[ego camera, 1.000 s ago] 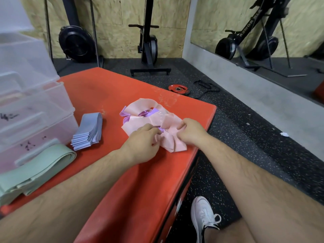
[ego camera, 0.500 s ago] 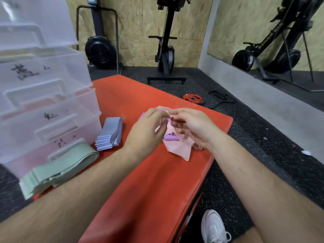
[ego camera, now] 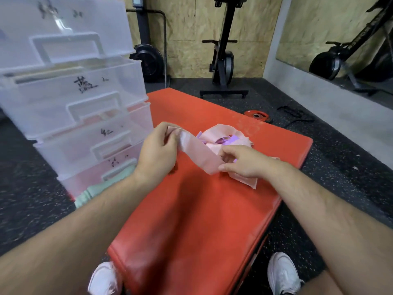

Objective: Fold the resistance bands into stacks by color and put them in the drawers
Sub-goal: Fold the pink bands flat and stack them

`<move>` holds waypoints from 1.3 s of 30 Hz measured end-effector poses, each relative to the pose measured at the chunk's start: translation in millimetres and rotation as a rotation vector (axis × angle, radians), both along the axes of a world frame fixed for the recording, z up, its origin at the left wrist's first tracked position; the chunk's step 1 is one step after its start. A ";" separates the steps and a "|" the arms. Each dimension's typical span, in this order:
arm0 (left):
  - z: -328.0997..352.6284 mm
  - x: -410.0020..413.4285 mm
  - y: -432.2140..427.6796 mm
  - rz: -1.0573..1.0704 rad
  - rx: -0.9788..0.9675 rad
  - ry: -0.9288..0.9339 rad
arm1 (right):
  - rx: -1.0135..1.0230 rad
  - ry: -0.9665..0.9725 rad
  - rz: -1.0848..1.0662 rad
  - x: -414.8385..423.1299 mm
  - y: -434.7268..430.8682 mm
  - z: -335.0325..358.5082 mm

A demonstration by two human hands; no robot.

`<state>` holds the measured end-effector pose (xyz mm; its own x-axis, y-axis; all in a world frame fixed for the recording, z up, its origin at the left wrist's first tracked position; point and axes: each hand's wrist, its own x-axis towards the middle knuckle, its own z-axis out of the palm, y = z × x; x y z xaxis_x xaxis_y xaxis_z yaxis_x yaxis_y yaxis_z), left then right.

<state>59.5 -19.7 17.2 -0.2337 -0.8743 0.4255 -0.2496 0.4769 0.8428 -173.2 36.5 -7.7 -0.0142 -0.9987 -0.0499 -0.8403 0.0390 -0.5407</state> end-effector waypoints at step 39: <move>-93.4 86.7 21.3 -0.055 -0.187 -0.879 | 0.115 0.416 -0.056 -4.0 76.2 -36.7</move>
<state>146.3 1.6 -76.2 -0.5815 -0.7866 0.2079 -0.7402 0.6175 0.2661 -177.2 112.7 -44.4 -0.1111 -0.9840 -0.1391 -0.9806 0.1312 -0.1456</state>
